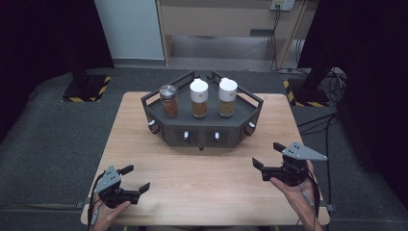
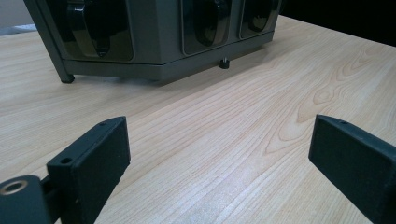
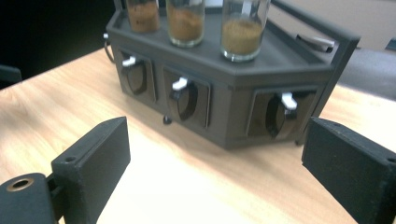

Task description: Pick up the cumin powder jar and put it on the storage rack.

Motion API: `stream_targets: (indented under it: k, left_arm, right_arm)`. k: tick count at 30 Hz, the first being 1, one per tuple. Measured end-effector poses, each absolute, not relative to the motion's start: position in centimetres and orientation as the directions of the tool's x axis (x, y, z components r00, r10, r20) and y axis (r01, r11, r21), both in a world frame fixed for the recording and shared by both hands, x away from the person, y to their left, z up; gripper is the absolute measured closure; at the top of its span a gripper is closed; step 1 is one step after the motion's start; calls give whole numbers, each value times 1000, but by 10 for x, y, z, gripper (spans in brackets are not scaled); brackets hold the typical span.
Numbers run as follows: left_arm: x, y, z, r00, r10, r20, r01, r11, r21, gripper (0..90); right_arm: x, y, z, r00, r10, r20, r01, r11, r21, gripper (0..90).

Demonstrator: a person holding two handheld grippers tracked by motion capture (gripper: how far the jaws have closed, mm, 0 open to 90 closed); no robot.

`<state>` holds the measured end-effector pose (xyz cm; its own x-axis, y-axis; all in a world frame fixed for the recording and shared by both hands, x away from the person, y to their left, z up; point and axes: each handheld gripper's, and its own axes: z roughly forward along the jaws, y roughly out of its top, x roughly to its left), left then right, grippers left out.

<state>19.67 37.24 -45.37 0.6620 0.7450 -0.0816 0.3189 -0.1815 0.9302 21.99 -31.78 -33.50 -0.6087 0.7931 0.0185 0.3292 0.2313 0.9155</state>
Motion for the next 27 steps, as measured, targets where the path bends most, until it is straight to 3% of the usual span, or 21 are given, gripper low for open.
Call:
stream_targets:
  k: [27]
  left_arm:
    - [197,372,-453,657,750,-79,323,-185,928,44]
  right_arm:
    - [205,-342,-403,-600,796,80,405,217,888,79]
